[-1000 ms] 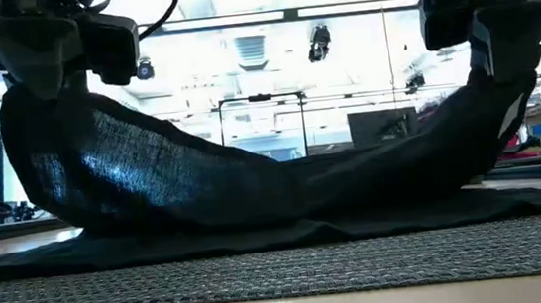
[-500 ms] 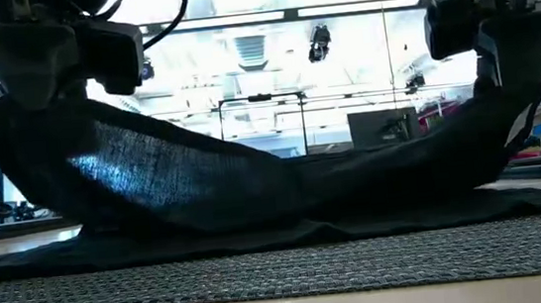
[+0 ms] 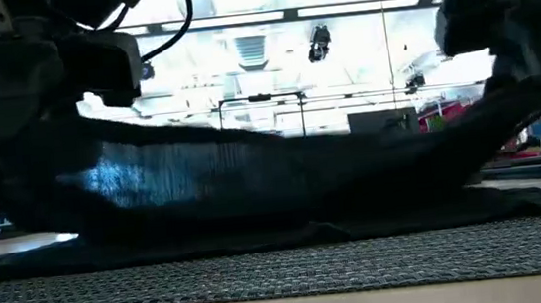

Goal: Set table place
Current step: Fold the black napkin

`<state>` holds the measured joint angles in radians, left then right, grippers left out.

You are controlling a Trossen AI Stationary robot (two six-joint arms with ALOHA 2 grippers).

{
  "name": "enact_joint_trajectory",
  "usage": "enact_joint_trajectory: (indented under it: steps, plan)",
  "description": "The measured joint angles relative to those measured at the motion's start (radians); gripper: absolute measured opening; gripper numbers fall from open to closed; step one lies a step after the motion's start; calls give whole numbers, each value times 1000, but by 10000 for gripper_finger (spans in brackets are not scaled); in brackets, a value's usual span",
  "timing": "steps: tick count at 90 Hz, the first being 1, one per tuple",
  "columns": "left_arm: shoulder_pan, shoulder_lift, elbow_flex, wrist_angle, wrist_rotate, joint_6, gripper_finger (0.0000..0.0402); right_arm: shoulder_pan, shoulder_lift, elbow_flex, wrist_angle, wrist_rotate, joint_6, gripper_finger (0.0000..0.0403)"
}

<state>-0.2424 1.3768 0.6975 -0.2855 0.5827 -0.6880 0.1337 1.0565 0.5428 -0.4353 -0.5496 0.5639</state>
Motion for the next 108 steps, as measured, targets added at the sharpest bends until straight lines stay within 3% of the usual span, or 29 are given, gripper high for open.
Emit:
enact_joint_trajectory:
  steps: [13, 28, 51, 65, 85, 97, 108]
  plan:
    - [0, 0, 0, -24, 62, 13, 64, 46, 0, -2, 1, -85, -54, 102]
    - [0, -1, 0, -28, 54, 22, 145, 80, 15, -4, 1, -88, -76, 171]
    - [-3, -1, 0, -55, 37, 6, 237, 115, 84, -5, 4, -137, -49, 214]
    - [-19, -1, 0, -56, 37, -5, 246, 124, 107, -5, 46, -139, -24, 216]
    - [-33, -1, 0, -53, 23, -26, 229, 124, 105, -5, 133, -119, 54, 215]
    - [-34, -2, 3, -41, -55, -28, 220, 124, 105, -5, 199, -45, 132, 216]
    - [-34, -2, 7, 6, -190, -32, 221, 126, 105, -5, 272, 73, 188, 212]
